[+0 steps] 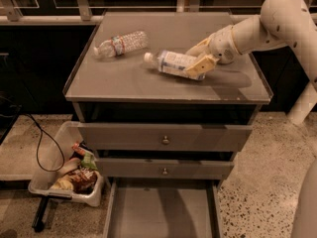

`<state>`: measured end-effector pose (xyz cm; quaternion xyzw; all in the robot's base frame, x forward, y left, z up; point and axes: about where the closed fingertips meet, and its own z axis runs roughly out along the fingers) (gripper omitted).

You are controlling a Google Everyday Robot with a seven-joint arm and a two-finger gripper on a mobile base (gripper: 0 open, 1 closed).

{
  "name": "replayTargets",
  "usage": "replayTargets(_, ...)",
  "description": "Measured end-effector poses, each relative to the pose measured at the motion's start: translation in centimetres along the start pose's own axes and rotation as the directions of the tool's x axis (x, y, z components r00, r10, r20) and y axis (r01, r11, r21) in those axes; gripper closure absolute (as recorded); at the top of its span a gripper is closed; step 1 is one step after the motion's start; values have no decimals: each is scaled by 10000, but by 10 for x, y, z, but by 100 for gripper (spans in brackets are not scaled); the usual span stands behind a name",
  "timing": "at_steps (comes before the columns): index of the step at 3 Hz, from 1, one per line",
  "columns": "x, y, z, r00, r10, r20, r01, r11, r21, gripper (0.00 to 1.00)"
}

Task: Pick blue plastic bottle from bottom drawer and place on counter

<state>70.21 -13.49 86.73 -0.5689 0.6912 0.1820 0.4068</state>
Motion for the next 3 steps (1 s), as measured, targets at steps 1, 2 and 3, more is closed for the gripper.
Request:
replayTargets(1,0,0,0,10000,0,0,0,10000,-1,5)
replayTargets(2,0,0,0,10000,0,0,0,10000,-2,0)
replayTargets(3,0,0,0,10000,0,0,0,10000,-2,0)
